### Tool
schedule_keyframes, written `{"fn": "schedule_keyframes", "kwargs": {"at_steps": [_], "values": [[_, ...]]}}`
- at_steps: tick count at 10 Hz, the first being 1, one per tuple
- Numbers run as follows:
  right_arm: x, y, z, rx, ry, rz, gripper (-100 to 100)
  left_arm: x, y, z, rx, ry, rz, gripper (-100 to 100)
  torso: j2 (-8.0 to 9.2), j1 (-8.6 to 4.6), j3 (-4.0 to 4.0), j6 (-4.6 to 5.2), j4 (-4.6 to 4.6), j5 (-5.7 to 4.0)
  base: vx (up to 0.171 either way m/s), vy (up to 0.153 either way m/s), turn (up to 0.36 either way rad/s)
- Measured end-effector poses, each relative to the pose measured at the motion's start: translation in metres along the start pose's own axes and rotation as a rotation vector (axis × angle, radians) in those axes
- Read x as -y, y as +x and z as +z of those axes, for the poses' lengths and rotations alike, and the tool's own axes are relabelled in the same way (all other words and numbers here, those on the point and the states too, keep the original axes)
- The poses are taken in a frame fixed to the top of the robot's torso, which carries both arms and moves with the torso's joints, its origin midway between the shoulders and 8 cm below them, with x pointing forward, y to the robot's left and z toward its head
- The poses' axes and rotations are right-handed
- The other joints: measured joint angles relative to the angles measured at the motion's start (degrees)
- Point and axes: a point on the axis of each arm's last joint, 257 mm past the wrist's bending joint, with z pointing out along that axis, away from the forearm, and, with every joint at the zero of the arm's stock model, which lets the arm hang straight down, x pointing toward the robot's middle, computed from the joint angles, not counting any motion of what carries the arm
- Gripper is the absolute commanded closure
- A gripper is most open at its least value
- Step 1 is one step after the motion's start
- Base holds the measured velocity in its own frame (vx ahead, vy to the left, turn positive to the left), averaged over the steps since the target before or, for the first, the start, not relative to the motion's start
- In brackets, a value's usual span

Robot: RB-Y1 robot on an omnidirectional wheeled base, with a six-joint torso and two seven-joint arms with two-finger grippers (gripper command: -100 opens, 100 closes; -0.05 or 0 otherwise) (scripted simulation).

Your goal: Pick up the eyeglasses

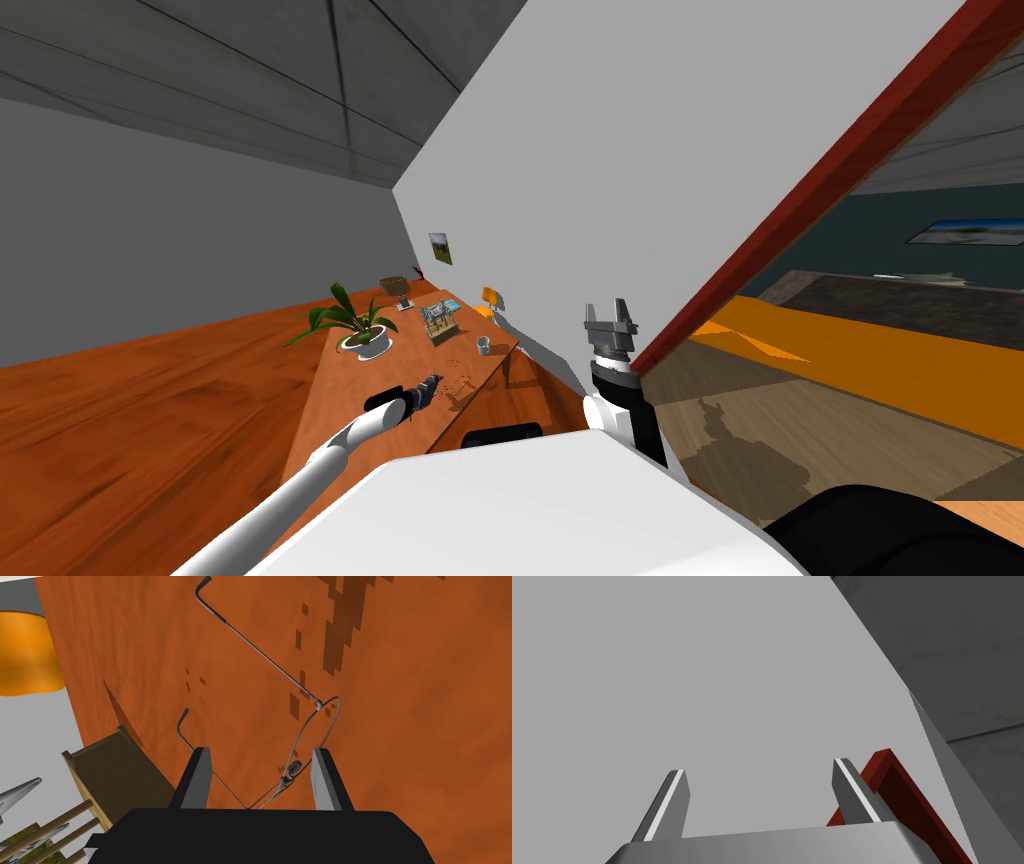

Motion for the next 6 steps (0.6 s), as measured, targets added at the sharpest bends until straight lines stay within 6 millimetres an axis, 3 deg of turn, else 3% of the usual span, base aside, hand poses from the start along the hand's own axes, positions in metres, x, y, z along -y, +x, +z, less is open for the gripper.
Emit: {"fn": "schedule_keyframes", "kwargs": {"at_steps": [3, 4, 5, 6], "values": [[0.0, 0.0, 0.0, 0.0, 0.0, 0.0, 0, 0.0003, 0.0, 0.0, 0.0, 0.0, 0.003, 100, 0.03, 0.04, 0.01, -0.03, 0.0, 0.03, 0.001, 0.0, -0.005], [0.0, 0.0, 0.0, 0.0, 0.0, 0.0, 0, 0.0004, -0.0001, 0.0, 0.0, 0.0, 0.003, 0, 0.03, 0.05, 0.01, -0.04, 0.0, 0.03, 0.0, 0.0, 0.0], [0.0, 0.0, 0.0, 0.0, 0.0, 0.0, 0, 0.0004, -0.0001, 0.0, 0.0, 0.0, 0.003, 100, 0.03, 0.05, 0.01, -0.04, 0.0, 0.03, -0.09, 0.078, -0.384], [0.0, 0.0001, 0.0001, 0.0, 0.0, 0.0, 0, 0.0018, -0.0042, 0.0006, 0.012, 0.001, -0.012, 100, 0.26, 0.28, 0.14, 0.09, 0.07, 0.1, -0.113, 0.1, -0.239]]}}
